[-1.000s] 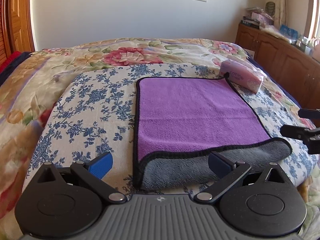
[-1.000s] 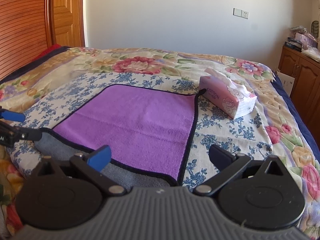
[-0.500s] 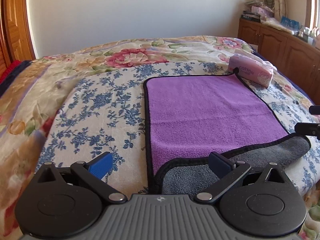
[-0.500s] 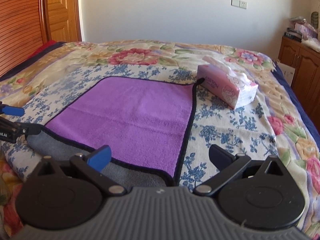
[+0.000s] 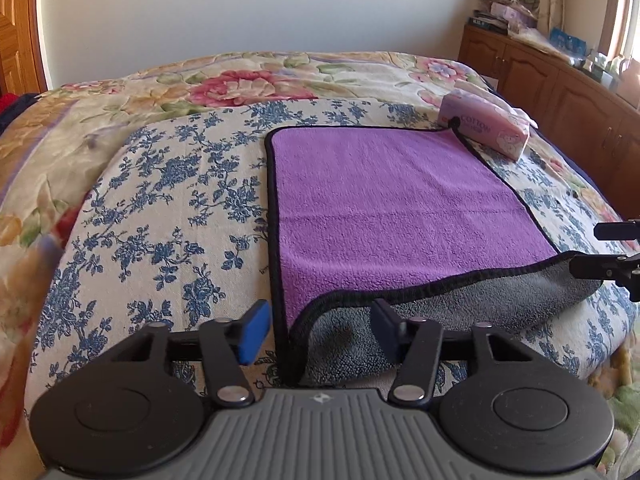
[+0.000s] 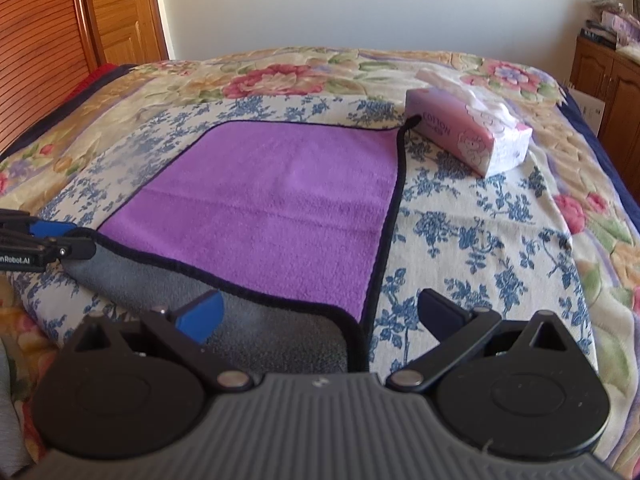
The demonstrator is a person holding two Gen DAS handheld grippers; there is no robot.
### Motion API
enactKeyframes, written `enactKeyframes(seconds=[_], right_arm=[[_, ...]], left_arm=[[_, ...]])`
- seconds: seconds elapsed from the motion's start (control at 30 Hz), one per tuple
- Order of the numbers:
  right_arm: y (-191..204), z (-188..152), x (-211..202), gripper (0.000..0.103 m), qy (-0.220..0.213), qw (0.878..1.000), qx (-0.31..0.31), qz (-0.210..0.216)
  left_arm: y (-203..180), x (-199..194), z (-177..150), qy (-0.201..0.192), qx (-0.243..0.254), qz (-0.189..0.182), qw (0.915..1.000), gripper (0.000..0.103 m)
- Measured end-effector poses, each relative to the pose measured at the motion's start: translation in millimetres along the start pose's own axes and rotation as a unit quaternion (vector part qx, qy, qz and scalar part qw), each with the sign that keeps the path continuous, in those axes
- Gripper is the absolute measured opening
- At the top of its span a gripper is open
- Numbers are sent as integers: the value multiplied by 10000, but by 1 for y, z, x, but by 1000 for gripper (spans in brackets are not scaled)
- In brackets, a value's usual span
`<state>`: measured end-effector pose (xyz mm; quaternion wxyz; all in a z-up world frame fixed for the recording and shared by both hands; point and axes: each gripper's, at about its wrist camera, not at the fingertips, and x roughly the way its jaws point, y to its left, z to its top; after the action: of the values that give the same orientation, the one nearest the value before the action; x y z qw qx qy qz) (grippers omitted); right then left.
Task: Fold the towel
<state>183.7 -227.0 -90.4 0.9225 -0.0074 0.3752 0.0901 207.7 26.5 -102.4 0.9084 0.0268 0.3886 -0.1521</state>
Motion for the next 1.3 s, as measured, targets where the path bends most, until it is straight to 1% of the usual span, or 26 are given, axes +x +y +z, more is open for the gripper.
enactKeyframes(seconds=[0.07,0.1,0.13,0.2,0.27,0.3,0.37,0.43,0.57,0.63,0.7,0.8,0.83,0.97,1.03,1.3], right_arm=[[-1,-1,2,98,60,10000,17,27],[-1,-1,3,88,97,9999,29,45],[-2,-2,4,83,147,9998,57,74],[-4,-3,6,83,240,9996,124,111],[-4,-4,7,80,308,9993,147,117],[-5,-4,8,76,340,9992,169,128],[-6,-5,9,69,405,9989,205,148],[-7,-6,10,57,462,9986,213,168],[-8,-6,11,43,516,9982,232,202],[-9,-6,10,31,520,9982,229,192],[-10,-6,10,24,522,9981,243,201],[-12,-6,8,19,494,9981,288,228],[-13,-5,8,9,488,9981,299,231],[-14,-5,6,8,436,9982,320,246],[-14,-4,5,5,386,9983,336,266],[-15,1,-1,5,162,9987,371,309]], left_arm=[[1,1,-1,39,-25,-49,10000,47],[1,2,-1,54,-35,-59,10000,44],[2,2,-1,70,-43,-64,9999,40],[3,3,-2,99,-70,-66,9999,36],[4,3,-2,124,-111,-74,9998,30],[4,3,-2,130,-128,-77,9998,28],[5,3,-2,140,-154,-88,9997,20],[5,3,-3,154,-170,-94,9997,16],[6,2,-3,179,-206,-170,9995,9],[6,2,-3,174,-198,-171,9995,8],[5,2,-3,162,-190,-179,9995,7],[5,1,-3,142,-188,-185,9996,7],[6,1,-3,135,-191,-185,9996,7],[5,-1,-2,91,-182,-190,9996,7],[5,-3,-2,56,-176,-198,9996,7],[2,-8,1,-104,-142,-211,9996,6]])
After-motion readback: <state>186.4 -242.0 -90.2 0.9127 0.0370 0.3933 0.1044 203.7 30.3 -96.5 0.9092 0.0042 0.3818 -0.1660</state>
